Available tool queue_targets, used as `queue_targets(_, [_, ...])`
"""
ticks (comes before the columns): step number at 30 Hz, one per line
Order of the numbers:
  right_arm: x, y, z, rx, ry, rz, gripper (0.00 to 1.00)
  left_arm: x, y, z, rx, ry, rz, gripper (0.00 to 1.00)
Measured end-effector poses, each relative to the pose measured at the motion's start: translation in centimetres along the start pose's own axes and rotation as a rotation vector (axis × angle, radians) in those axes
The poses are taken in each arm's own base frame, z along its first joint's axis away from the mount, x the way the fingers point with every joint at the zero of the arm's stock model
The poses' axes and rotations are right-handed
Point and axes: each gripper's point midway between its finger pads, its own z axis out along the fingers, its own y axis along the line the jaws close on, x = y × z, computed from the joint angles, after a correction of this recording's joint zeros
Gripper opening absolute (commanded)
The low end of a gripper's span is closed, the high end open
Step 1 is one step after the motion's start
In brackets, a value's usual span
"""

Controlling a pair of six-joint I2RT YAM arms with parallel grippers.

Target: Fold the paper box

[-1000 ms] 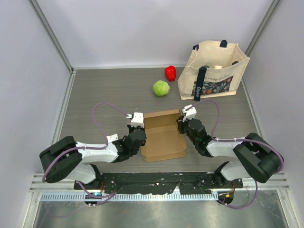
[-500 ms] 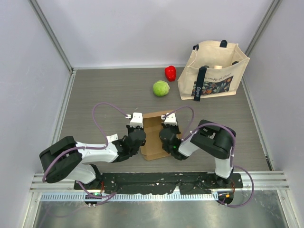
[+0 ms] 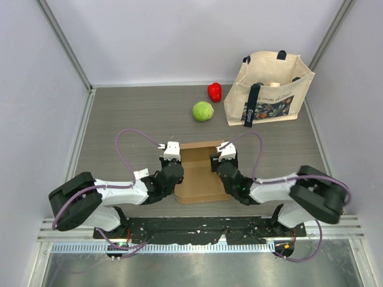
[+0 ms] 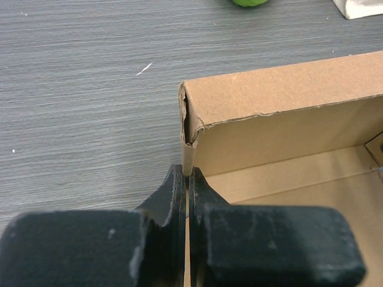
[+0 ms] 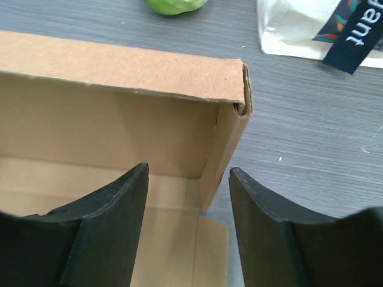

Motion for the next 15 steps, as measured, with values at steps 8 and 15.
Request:
queue_targets(8, [-3.6,-1.0,-3.6,-0.163,0.032,0.159,0.72,-0.1,-0.2,-0.1,0.009,0.001,-0.010,0.00])
queue_targets(15, [-3.2,-6.0,-3.4,-0.122,0.143,0.334,0.72,0.0,-0.2,-0.1,0.010,0.004,-0.013,0.00])
